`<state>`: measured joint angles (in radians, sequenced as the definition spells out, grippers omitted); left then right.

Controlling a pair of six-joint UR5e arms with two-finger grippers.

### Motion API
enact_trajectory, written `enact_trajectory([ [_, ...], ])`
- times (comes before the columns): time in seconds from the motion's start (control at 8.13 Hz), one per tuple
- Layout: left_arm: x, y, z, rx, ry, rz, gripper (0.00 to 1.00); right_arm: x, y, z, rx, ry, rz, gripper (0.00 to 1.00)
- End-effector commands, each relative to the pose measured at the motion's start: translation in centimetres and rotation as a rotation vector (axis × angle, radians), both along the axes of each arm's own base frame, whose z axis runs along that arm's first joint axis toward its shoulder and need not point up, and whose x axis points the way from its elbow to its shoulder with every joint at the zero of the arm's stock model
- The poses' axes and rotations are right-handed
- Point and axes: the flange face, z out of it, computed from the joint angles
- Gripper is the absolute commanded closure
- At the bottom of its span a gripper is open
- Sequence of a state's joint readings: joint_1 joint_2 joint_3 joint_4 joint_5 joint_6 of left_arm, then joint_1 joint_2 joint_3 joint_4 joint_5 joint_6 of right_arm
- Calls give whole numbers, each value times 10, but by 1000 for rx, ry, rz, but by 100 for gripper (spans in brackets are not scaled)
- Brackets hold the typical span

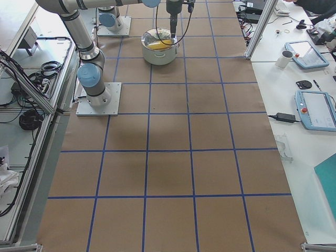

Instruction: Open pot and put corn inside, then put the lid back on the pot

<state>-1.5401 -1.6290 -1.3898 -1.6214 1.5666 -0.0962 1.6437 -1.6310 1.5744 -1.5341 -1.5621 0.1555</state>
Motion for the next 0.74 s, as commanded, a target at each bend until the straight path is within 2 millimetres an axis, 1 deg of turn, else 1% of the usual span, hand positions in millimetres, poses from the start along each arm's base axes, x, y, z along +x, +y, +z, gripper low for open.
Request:
enact_trajectory([
  [0.0,0,0,0,0,4,0,0,0,4,1,3,4,6,0],
  [0.25,0,0,0,0,4,0,0,0,7,3,0,4,7,0],
  [0.61,-1,1,1,-2,5,0,0,1,8,-3,17,-1,9,0],
])
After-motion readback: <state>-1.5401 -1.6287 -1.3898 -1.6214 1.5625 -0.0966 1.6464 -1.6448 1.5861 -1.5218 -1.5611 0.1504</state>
